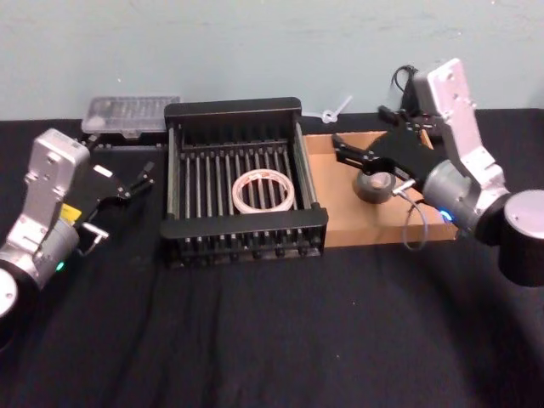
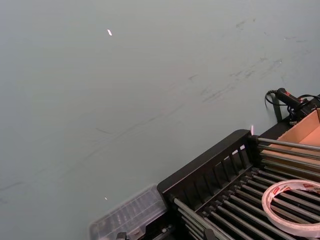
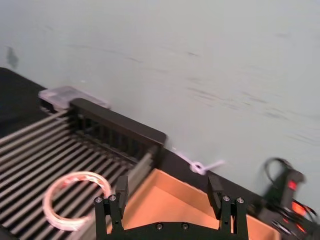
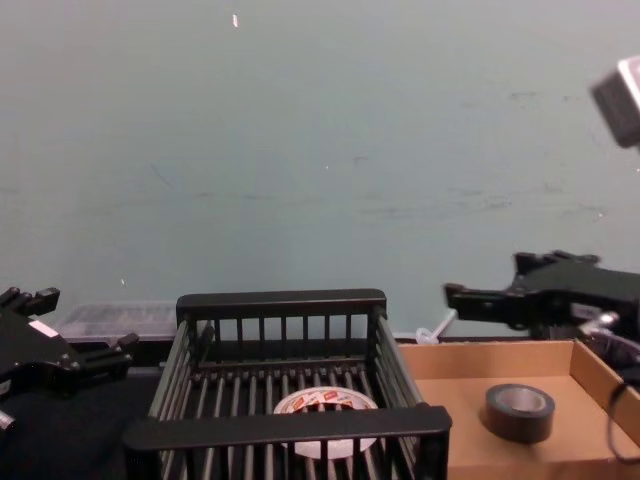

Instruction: Pick up the white tape and place it into the black box , Pick up the silver tape and place it into the brown box.

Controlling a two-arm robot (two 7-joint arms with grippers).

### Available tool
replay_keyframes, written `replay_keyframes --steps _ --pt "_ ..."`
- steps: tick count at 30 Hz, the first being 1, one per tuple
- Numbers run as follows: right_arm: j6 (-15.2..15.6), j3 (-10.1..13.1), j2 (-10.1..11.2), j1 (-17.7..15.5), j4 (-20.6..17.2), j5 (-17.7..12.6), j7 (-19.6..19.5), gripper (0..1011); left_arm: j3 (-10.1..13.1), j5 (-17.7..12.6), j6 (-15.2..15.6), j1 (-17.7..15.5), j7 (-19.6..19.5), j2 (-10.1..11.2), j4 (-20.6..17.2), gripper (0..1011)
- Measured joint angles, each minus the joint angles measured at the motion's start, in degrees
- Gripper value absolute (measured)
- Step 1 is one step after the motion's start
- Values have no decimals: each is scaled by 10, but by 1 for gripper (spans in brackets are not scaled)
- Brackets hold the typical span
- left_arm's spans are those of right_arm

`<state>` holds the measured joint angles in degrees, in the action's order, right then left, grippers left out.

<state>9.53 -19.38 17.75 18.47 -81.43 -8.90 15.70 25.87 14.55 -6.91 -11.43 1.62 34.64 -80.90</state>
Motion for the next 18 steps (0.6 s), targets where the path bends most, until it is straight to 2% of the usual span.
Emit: replay_keyframes --steps 8,18 --pt "-13 26 -1 -30 -3 25 -43 1003 0 0 0 0 0 0 0 1001" --pt "-41 38 -21 -42 36 68 -95 1002 0 0 0 0 0 0 0 1001"
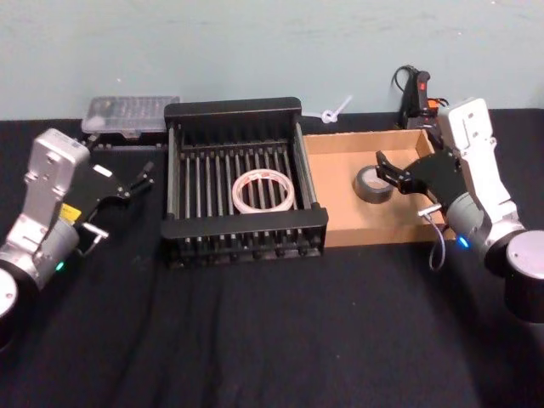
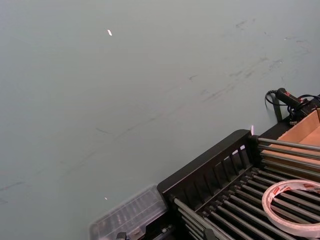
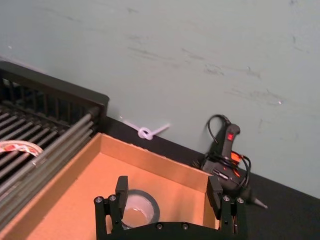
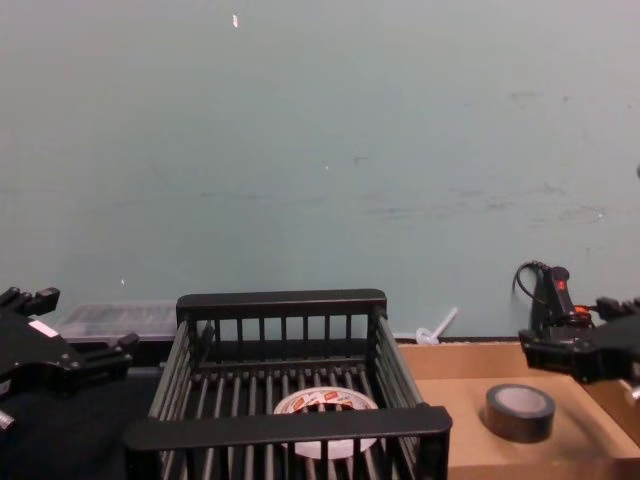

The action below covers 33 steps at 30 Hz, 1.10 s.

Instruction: Pick up the white tape and place it into the black box , Pick up the silver tape and place it into the brown box.

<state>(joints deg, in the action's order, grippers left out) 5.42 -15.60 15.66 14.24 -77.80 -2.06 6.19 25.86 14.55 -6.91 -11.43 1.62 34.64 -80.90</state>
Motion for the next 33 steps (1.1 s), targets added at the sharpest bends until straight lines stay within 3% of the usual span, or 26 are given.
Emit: replay_keyframes --steps 7,33 --pt "-9 6 -13 2 27 15 -11 1003 0 0 0 0 0 0 0 1001" --pt "-8 5 -10 2 20 12 -10 1002 0 0 0 0 0 0 0 1001"
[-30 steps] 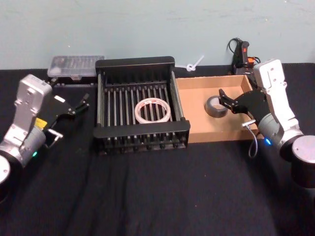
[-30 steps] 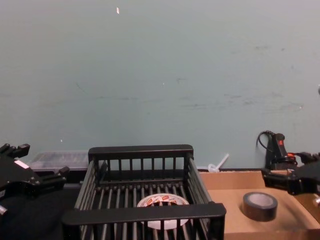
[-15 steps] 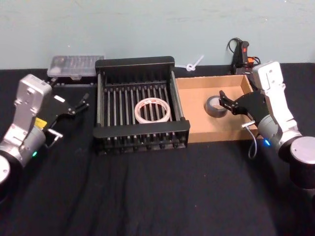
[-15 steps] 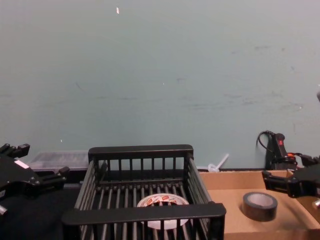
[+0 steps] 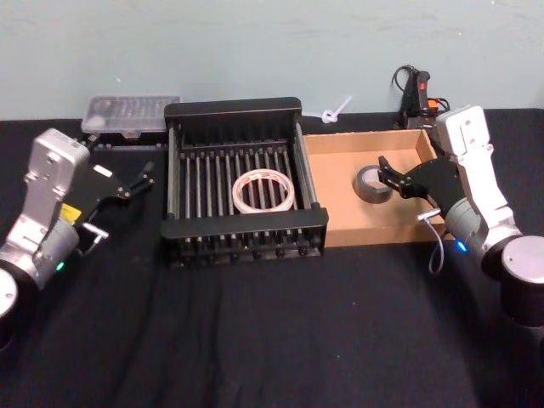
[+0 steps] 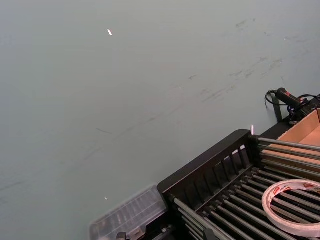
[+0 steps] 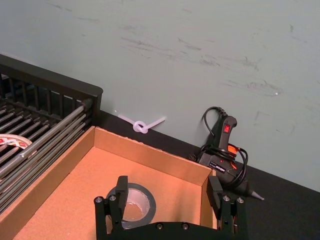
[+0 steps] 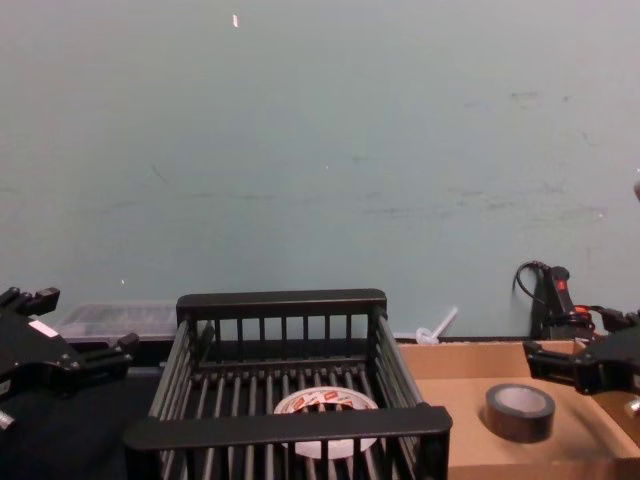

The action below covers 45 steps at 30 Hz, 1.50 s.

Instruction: Pick up the white tape and place it into the black box , Pick up the silver tape and place it into the brown box.

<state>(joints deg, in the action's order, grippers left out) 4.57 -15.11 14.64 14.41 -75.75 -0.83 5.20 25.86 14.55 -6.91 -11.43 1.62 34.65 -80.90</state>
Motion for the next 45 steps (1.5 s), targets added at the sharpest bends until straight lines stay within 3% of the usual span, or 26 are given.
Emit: replay_keyframes --steps 45 --pt "0 0 1 0 -1 -1 1 1002 0 0 0 0 0 0 0 1001"
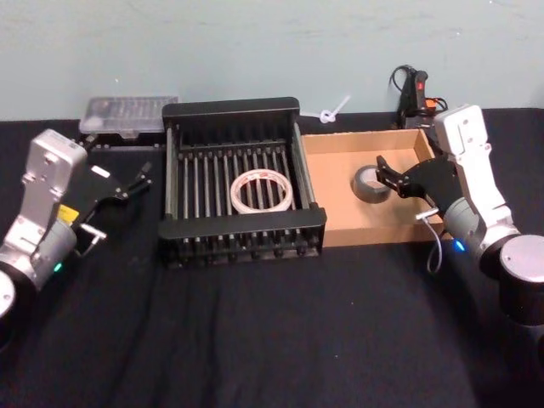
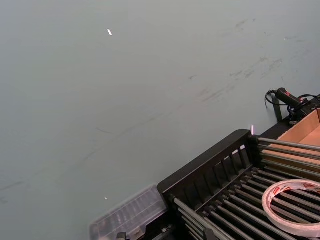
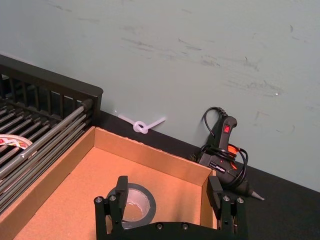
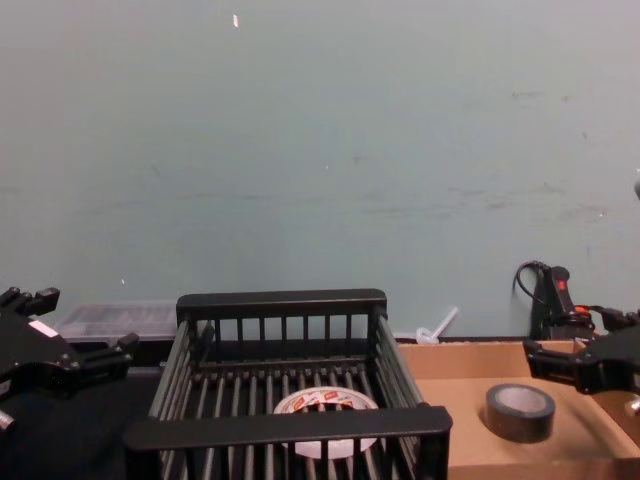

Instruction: Pick up the white tape and place it into the black box , Pick up the silver tape and place it into the brown box.

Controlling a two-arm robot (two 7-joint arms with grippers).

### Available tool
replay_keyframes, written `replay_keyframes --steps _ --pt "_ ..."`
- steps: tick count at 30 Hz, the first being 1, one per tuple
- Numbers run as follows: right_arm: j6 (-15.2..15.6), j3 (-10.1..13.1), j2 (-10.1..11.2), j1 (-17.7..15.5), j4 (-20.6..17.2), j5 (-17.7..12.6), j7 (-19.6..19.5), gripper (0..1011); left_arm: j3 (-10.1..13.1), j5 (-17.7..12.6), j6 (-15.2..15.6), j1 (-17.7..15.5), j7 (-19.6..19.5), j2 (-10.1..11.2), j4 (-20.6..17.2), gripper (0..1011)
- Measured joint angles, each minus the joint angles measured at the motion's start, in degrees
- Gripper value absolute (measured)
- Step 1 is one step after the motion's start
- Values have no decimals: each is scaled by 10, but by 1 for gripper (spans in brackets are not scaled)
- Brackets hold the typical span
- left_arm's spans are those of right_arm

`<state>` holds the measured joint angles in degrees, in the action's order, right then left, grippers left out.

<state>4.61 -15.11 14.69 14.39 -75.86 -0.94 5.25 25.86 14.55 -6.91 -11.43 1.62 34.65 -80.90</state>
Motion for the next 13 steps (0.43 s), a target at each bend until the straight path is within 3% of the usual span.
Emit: replay_keyframes --steps 13 --pt "0 0 0 0 0 0 0 1002 0 0 0 0 0 0 0 1001"
